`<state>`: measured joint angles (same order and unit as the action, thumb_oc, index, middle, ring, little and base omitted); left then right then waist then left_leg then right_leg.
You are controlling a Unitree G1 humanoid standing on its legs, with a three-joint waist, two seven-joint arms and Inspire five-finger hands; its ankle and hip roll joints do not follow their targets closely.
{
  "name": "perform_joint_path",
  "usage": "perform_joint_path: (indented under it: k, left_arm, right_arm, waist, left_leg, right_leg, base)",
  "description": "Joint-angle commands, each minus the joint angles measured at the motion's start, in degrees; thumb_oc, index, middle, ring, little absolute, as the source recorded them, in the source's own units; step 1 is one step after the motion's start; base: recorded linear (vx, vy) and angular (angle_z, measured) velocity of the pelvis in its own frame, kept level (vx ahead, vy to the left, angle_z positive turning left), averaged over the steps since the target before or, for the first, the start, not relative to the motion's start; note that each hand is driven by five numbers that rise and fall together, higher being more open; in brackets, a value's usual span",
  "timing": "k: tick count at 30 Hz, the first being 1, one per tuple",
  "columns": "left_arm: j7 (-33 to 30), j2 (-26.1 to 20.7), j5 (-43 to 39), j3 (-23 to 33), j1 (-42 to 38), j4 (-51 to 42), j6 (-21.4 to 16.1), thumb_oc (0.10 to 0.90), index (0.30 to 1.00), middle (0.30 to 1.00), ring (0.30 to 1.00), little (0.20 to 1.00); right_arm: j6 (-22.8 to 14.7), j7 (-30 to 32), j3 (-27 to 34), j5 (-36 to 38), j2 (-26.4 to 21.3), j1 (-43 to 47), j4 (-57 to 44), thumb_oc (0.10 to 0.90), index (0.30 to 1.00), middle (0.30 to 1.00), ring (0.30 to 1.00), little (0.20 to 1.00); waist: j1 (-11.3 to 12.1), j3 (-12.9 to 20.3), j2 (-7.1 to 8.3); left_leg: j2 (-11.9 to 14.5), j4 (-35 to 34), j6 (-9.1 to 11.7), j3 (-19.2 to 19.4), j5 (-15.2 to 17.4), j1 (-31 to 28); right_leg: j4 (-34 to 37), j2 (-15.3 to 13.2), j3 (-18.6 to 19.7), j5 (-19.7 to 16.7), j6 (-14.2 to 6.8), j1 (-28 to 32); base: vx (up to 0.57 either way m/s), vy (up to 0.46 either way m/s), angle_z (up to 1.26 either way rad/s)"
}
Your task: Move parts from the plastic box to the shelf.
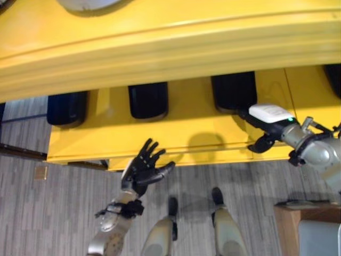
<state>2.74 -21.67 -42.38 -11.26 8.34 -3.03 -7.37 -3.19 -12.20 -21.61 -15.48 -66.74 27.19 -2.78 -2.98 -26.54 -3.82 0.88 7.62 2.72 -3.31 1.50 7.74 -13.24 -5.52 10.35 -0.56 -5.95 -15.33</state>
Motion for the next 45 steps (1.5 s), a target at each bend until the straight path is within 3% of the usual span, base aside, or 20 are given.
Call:
perform_joint_path:
  k: [1,14,21,23,27,30,31,35,37,41,45]
  left_arm:
    - [0.7,-0.3,0.2,-0.9,2.4,-5.0,-2.0,0.9,1.0,1.0,1.0,1.0]
    - [0.3,-0.6,-1.5,-0.1,2.7,-4.4,-2.4,0.9,1.0,1.0,1.0,1.0]
    - [0.9,-0.3,-1.9,0.5,3.2,-4.1,-2.0,0.9,1.0,1.0,1.0,1.0]
    - [1.1,0.1,-1.4,1.5,3.6,-3.9,-1.8,0.9,1.0,1.0,1.0,1.0]
    - [1.5,0.3,-0.8,2.5,4.2,-3.5,-1.8,0.9,1.0,1.0,1.0,1.0]
    - [1.9,1.4,-0.6,3.1,5.1,-1.9,-1.8,0.9,1.0,1.0,1.0,1.0]
    - [2.6,2.6,-0.7,3.5,5.9,-0.3,-1.7,0.9,1.0,1.0,1.0,1.0]
    - [3.5,4.1,-1.1,4.2,7.6,0.7,-1.5,0.9,1.0,1.0,1.0,1.0]
    - [3.2,5.0,0.1,4.9,9.0,0.9,-2.0,0.9,1.0,1.0,1.0,1.0]
    - [2.6,7.7,0.1,5.6,10.8,3.7,-2.0,0.9,1.0,1.0,1.0,1.0]
    - [2.0,8.1,1.4,5.5,11.3,5.3,-2.1,0.9,1.0,1.0,1.0,1.0]
  right_arm:
    - [-2.1,5.6,4.2,3.6,-3.6,5.1,-7.7,0.9,1.0,1.0,1.0,1.0]
    - [-2.4,11.5,1.9,4.0,-9.4,16.1,-5.8,0.9,1.0,1.0,1.0,1.0]
    - [-3.0,11.6,5.7,4.8,-9.7,12.6,-8.0,0.9,1.0,1.0,1.0,1.0]
    - [-4.1,12.4,16.6,6.2,-5.8,0.6,-11.6,0.9,1.0,1.0,1.0,1.0]
    - [-5.2,13.0,25.9,9.5,1.9,-11.0,-14.2,0.9,1.0,1.0,1.0,1.0]
    - [-6.9,12.8,30.5,14.6,11.7,-19.6,-15.6,0.9,1.0,1.0,1.0,1.0]
    - [-8.0,12.4,31.7,18.5,19.3,-24.0,-16.0,0.9,1.0,1.0,1.0,1.0]
    - [-8.7,11.1,31.9,20.7,26.9,-30.0,-16.9,0.9,1.0,1.0,1.0,1.0]
    - [-9.0,10.2,31.2,25.8,32.1,-33.6,-15.3,0.9,1.0,1.0,1.0,1.0]
    - [-8.7,8.8,29.8,30.9,38.0,-40.2,-11.6,0.9,1.0,1.0,1.0,1.0]
    - [-8.3,8.9,28.8,33.0,39.6,-41.9,-9.1,0.9,1.0,1.0,1.0,1.0]
  waist:
    - [0.0,6.5,2.11]
    - [0.1,9.2,2.29]
    - [-0.3,11.1,2.15]
    - [-1.0,12.8,1.82]
    - [-1.3,14.7,1.51]
    - [-1.8,16.4,1.34]
    - [-2.4,17.5,1.13]
    - [-3.1,19.3,1.09]
    - [-3.6,20.1,1.09]
    - [-4.5,21.5,1.16]
    - [-4.9,22.1,1.16]
  left_leg:
    - [-0.6,-0.3,-0.8,1.6,0.2,0.7]
    - [-0.4,-2.2,-0.7,1.7,-0.6,-0.1]
    - [-0.1,-3.7,-0.8,1.4,-1.1,-1.4]
    - [0.4,-5.9,-1.0,0.9,-1.9,-2.7]
    - [0.7,-8.8,-1.0,0.9,-3.1,-3.9]
    - [1.0,-11.4,-1.2,0.6,-4.3,-5.2]
    - [1.1,-12.5,-1.1,0.4,-4.8,-5.8]
    - [1.2,-12.6,-1.1,0.0,-4.9,-5.6]
    - [1.5,-12.6,-1.0,0.2,-4.9,-5.6]
    - [2.2,-12.6,-0.6,0.6,-4.8,-6.4]
    - [2.5,-12.6,-0.5,0.9,-4.7,-6.8]
  right_leg:
    - [-8.1,1.6,-1.2,7.1,2.7,-4.1]
    - [-6.6,1.3,-1.2,6.4,2.3,-3.5]
    - [-4.9,1.5,-1.2,6.0,2.1,-1.9]
    - [-2.2,1.8,-1.3,5.3,1.9,-0.2]
    - [1.5,2.0,-1.5,4.0,1.6,1.6]
    - [4.2,2.3,-1.7,2.8,1.4,3.1]
    - [5.9,2.4,-1.8,2.1,1.3,4.2]
    - [8.3,2.7,-1.7,1.3,1.2,5.3]
    - [9.1,3.0,-1.6,1.0,1.1,5.7]
    - [8.7,3.5,-1.1,1.2,1.3,6.4]
    - [8.1,3.7,-0.8,1.6,1.3,6.4]
  base:
    - [0.0,0.0,0.0]
    - [0.0,0.0,0.0]
    - [0.0,0.0,0.0]
    - [0.0,0.0,0.0]
    - [0.02,-0.02,-0.02]
    - [0.02,-0.039,-0.07]
    - [0.02,-0.047,-0.14]
    - [0.01,-0.018,0.02]
    - [0.0,-0.009,-0.02]
    - [0.02,-0.008,-0.08]
    - [0.01,0.002,-0.06]
